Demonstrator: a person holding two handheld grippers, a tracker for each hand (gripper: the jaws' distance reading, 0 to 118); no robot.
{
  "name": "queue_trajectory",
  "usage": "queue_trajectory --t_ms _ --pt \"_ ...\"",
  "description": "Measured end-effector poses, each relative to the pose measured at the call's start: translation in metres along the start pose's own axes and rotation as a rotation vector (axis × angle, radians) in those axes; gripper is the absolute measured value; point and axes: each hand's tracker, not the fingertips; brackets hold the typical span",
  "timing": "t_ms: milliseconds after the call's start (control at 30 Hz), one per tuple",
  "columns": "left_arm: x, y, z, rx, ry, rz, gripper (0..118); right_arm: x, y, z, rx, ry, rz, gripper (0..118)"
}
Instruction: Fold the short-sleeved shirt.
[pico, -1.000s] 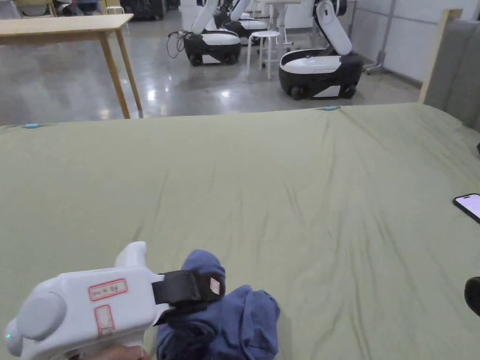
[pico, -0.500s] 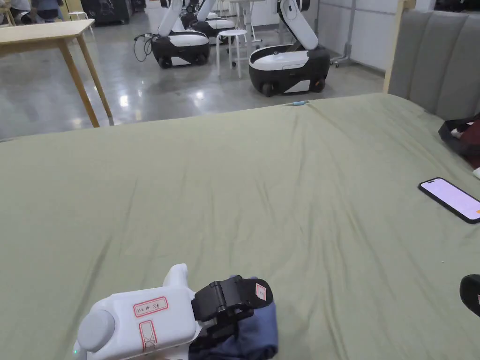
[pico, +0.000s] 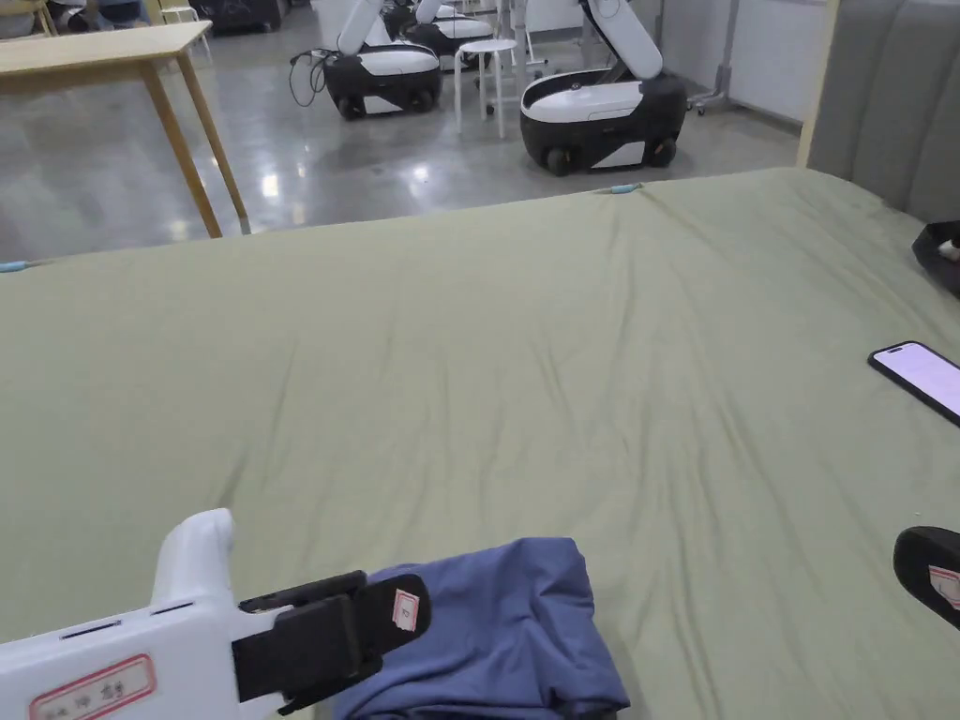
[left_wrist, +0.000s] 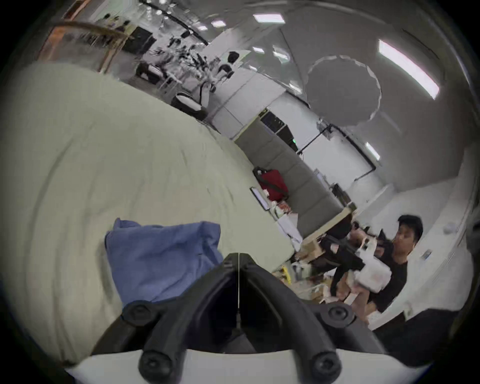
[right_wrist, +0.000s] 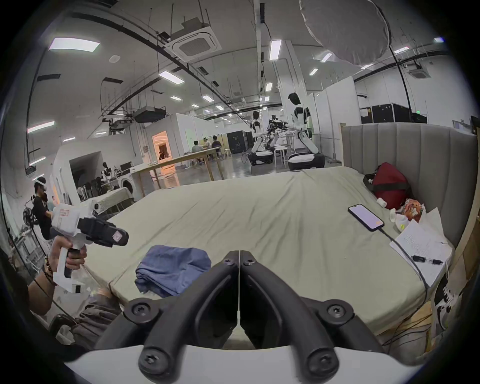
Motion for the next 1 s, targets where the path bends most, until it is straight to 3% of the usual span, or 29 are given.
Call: queue_trajectory --t_ms 167,267,533,633,800,900,1000 --pt "-0.001 0.0 -0.087 -0.127 -0.018 -0.035 0 -0.008 0.0 0.0 -0.009 0.012 0.016 1" --pt "-0.013 -0.002 -0.146 -0.224 0.046 -0.028 0 -0.01 0.0 0.007 -0.009 0.011 0.021 1" --pt "-0.035 -0.011 -0.19 -0.279 0.18 -0.031 0 -0.01 -0.003 0.02 -0.025 -0.01 0.016 1" --pt "-0.028 -0.005 -0.172 -0.267 0.132 -0.017 0 -0.013 -0.005 0.013 -0.043 0.004 0.027 1" --pt "-0.007 0.009 -0.076 -0.007 -0.098 -0.06 0 -0.027 0.0 -0.014 -0.033 0.114 0.035 1" --pt "-0.006 0.005 -0.013 0.109 -0.134 -0.079 0 -0.034 0.003 -0.056 -0.042 0.283 -0.01 1" --pt "-0.015 -0.01 0.035 0.177 -0.078 -0.076 0 -0.042 -0.01 -0.117 -0.12 0.42 -0.066 1"
